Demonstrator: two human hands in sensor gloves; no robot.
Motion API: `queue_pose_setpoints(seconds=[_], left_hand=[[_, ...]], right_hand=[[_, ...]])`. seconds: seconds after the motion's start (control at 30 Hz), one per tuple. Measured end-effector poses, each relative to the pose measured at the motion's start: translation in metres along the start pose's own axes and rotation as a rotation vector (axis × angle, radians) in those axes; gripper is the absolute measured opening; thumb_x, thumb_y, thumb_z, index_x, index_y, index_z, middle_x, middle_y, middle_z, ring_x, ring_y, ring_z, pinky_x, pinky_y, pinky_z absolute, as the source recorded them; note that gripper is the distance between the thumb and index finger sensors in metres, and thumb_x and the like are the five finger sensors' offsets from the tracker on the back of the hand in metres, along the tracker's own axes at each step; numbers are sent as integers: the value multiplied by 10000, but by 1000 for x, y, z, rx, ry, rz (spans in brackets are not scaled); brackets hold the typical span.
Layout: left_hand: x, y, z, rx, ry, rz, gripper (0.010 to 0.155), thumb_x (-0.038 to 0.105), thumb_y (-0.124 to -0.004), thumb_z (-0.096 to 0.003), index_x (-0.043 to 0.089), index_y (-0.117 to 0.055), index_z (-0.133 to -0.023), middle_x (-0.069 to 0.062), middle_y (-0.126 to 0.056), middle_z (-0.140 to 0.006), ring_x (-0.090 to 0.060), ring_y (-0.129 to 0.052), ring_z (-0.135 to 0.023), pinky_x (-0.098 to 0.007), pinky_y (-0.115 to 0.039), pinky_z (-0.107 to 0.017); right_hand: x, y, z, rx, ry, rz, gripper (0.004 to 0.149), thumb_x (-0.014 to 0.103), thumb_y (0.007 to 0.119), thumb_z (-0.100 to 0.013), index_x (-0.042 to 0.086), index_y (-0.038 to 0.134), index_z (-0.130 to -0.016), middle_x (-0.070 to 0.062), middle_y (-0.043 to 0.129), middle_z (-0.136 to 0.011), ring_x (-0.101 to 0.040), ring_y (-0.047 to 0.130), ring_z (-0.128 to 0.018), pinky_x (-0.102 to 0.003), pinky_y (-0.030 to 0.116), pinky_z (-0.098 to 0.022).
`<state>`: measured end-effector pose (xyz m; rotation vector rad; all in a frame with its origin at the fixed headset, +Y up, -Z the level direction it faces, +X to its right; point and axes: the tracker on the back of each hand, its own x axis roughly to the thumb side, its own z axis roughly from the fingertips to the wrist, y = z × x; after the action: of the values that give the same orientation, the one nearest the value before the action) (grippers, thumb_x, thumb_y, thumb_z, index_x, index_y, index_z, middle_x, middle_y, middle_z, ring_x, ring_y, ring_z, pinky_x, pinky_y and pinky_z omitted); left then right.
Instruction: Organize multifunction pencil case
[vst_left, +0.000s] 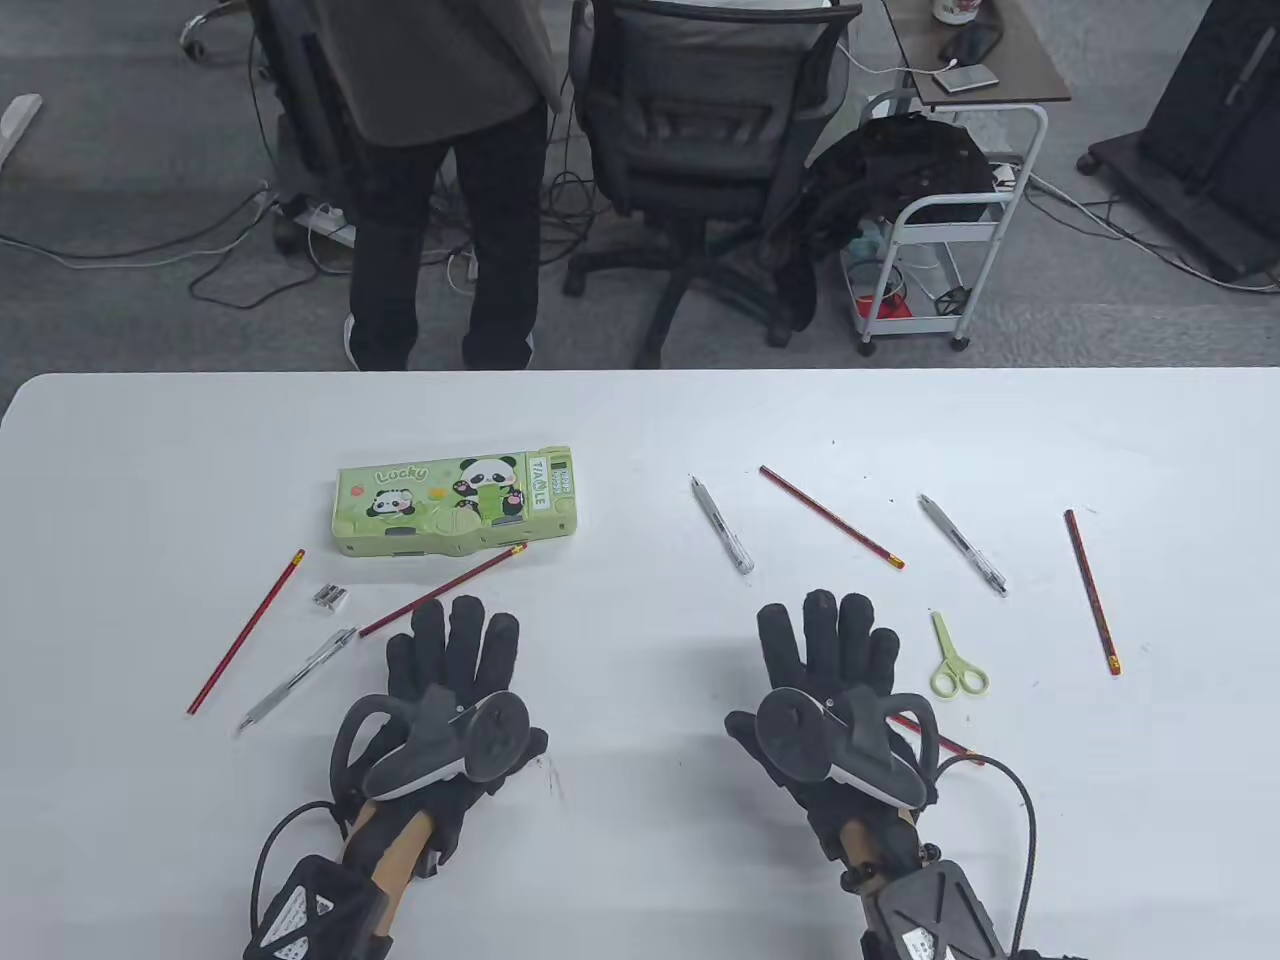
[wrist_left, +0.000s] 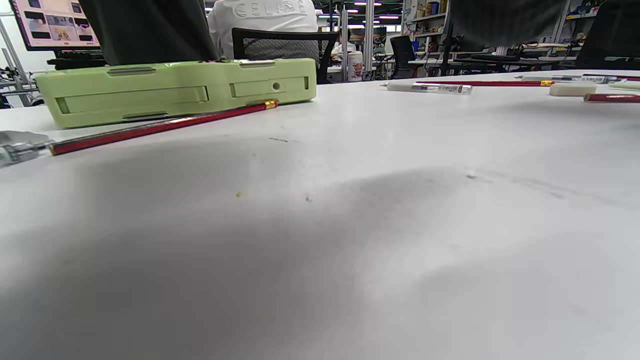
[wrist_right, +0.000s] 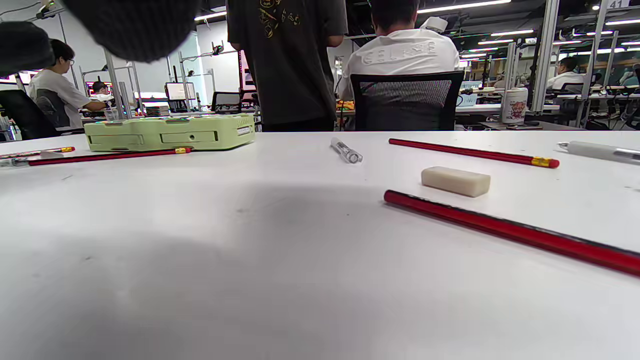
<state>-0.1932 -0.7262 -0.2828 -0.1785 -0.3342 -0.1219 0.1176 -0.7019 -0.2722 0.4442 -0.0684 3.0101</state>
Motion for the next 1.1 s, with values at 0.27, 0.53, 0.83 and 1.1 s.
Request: queue_pose_setpoints(seconds=[0.27, 0.53, 0.83, 1.1], left_hand=[[-4, 2, 1, 11, 3, 21, 1054, 630, -614, -511, 103, 114, -1060, -320, 64, -1165, -671, -19, -1026, -790, -215, -673], [-14, 5, -1, 20, 22, 64, 1043, 627, -619, -510, 97, 77, -1079, -313, 23, -1183, -668, -71, -1040, -789, -239, -680], [-37, 9, -15, -26, 92, 128, 1027, 620, -634, -504, 100, 15, -1106, -295, -33, -1209, -651, -103, -1068, -784, -255, -696], [-103, 39, -48, -102, 203, 189, 1051, 624, -676, -480, 121, -2, -1112, -257, -36, -1224, -620, -96, -1092, -766, -236, -716]], right_hand=[[2, 0, 0, -3, -7, 6, 973, 558, 641, -499, 28, 97, -1108, -432, 40, -1045, -700, 63, -905, -800, 229, -620], [2, 0, 0, 31, -4, -2, 970, 557, 642, -500, 16, 118, -1111, -438, 52, -1046, -697, 75, -909, -795, 242, -622], [-1, 0, 0, 24, 1, -25, 956, 548, 645, -501, 13, 144, -1114, -437, 78, -1048, -694, 83, -911, -792, 247, -626], [-6, 0, -2, 13, 9, -57, 950, 537, 650, -504, -1, 158, -1114, -441, 72, -1048, -695, 88, -911, -789, 250, -628]])
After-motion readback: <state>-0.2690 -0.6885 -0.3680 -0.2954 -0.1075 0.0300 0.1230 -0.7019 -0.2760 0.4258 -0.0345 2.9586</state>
